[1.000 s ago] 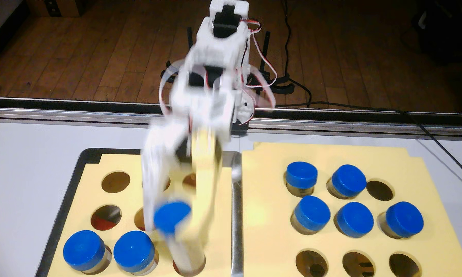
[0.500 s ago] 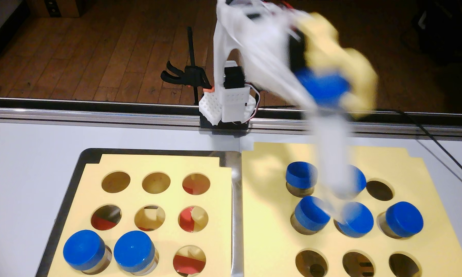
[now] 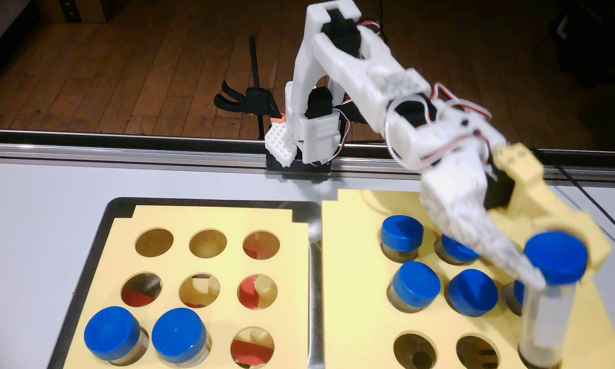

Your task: Move the test tubes

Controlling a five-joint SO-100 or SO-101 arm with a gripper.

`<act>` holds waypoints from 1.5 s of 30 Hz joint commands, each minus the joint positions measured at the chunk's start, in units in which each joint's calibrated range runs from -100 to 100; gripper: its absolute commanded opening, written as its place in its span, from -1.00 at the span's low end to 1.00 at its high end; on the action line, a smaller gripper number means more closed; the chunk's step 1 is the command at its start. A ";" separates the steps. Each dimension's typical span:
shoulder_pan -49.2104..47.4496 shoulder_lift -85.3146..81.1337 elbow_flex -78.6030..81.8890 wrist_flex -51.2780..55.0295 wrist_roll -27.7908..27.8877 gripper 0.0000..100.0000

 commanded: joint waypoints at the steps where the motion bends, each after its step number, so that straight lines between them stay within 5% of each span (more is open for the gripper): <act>1: -0.52 2.32 -2.77 -1.09 0.35 -0.84; 7: -2.67 7.45 -2.95 -1.00 0.03 -0.80; 13: -0.52 8.84 -7.40 -1.00 -0.02 -0.32; 23: 17.86 -7.06 -8.12 -1.00 0.45 -0.33; 30: 36.16 -29.03 26.56 -1.00 0.45 -0.33; 36: 40.24 -35.45 45.44 -1.00 0.45 -0.33; 45: 37.72 -24.34 36.36 -1.48 0.45 -0.33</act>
